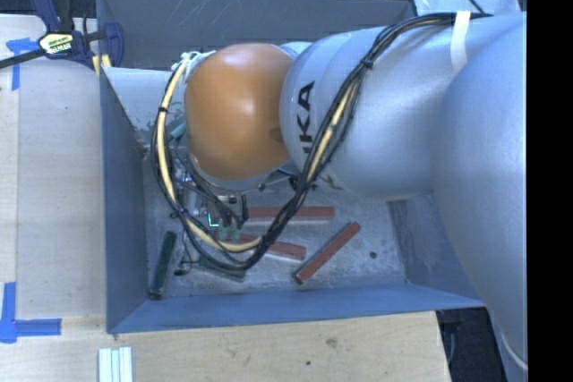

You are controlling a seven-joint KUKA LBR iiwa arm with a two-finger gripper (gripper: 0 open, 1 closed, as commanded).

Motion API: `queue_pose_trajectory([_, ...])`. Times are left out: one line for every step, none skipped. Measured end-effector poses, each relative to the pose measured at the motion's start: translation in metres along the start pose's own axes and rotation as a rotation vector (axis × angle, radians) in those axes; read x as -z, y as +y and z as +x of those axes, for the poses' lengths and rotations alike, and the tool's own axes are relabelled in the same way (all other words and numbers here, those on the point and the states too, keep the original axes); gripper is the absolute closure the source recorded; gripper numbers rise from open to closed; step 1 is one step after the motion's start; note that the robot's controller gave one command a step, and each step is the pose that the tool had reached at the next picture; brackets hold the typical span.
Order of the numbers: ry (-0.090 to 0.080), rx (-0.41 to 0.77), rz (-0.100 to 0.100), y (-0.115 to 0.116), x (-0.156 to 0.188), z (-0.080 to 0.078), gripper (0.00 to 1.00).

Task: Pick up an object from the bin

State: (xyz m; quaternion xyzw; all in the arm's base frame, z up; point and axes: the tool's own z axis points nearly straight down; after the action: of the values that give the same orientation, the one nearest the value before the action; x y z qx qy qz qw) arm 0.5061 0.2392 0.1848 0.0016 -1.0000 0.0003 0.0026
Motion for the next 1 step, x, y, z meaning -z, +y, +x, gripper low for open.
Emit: queue_pose_trajectory([-0.007, -0.003, -0.002, -0.0009, 0.0038, -0.0022, 0.00])
